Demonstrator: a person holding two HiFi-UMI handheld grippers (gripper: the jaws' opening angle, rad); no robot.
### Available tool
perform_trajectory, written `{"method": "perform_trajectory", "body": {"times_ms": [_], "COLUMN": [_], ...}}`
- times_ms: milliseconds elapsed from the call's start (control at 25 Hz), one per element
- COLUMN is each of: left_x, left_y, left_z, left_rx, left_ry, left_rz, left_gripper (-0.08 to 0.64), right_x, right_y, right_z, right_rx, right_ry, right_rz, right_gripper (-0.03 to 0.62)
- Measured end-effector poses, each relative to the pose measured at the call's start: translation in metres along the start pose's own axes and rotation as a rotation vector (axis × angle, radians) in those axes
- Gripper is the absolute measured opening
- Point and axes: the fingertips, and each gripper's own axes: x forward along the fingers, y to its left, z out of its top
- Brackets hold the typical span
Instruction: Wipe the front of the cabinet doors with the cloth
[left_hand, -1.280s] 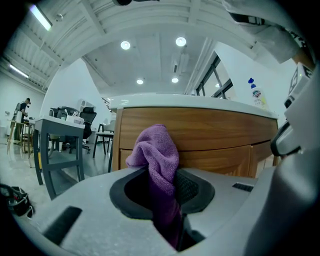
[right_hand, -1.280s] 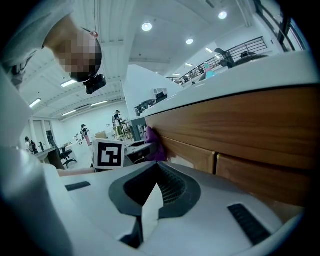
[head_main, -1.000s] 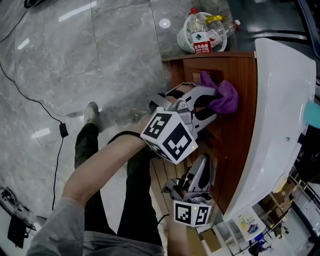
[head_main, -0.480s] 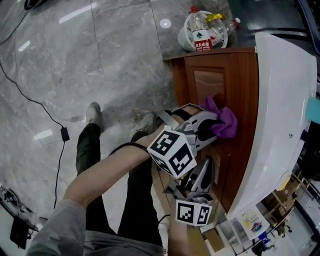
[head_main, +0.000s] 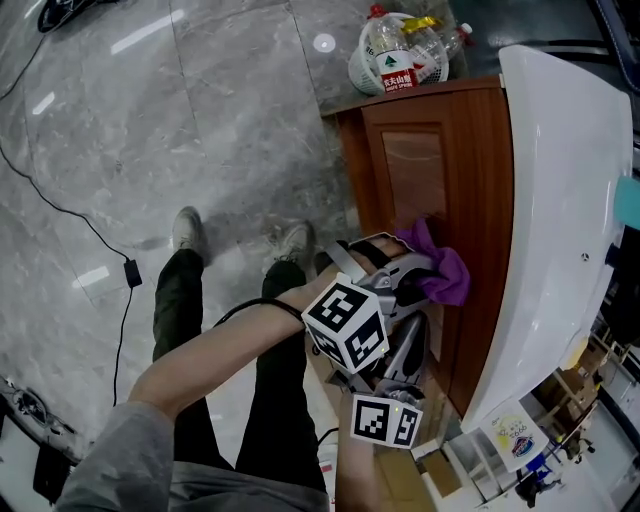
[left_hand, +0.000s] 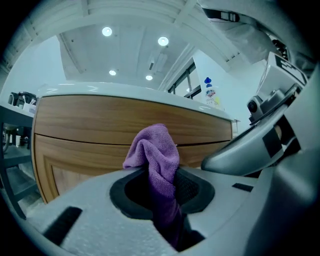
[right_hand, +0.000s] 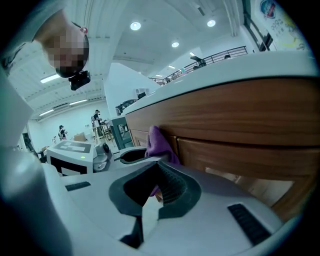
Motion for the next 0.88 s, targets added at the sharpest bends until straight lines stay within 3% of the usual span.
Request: {"method": "perform_trajectory", "body": {"times_ms": [440,680,880], "left_x": [0.003,-0.025,-0.058], "left_y": [-0.029,-0.006,0.02], "left_z": [0.004,0.004,-0.004], "left_rx": [0.0,-0.03,-0.057], "left_ry": [-0.022,-0.049,-0.015], "left_rz": [-0.094,-0.017,0.051], "left_gripper": [0.097,0.097,0.097], "right_x": [-0.014,-0.012,-0.004], "right_y": [-0.013,-0.005,0.005], "right_z": [-0.008,-0.005,-0.007], "right_rx": [0.027,0.023,0.022], "right_ry": [0.003,-0.01,-0.005], "right_rz": [-0.069,-0.058,-0.051], "right_gripper": [0.009,0.009,0.009]}}
